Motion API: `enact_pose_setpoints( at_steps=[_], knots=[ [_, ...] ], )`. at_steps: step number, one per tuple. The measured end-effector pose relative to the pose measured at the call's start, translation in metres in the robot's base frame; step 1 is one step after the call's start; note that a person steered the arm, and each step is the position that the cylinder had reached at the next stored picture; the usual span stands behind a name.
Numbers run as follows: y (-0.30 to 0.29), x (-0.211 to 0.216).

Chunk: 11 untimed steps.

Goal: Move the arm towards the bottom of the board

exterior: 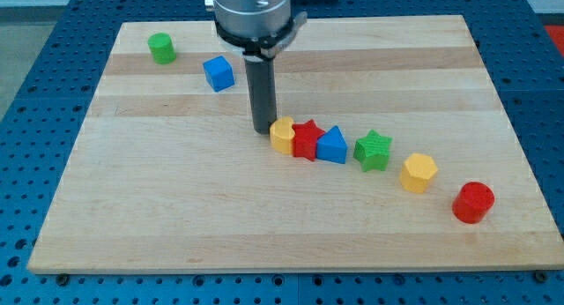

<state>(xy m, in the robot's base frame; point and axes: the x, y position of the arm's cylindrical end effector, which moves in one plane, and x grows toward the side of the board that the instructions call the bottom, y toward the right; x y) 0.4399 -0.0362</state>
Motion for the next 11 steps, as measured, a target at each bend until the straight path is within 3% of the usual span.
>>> enact_pose_setpoints(
  at_steps=[2,3,4,7,9,10,11],
  knots=[
    [0.010,0.028],
    [0.011,0.005],
    [0.050,-0.055],
    [0.144,-0.063],
    [0.238,-0.027],
    [0.273,0.018],
    [0.325,0.092]
  ],
)
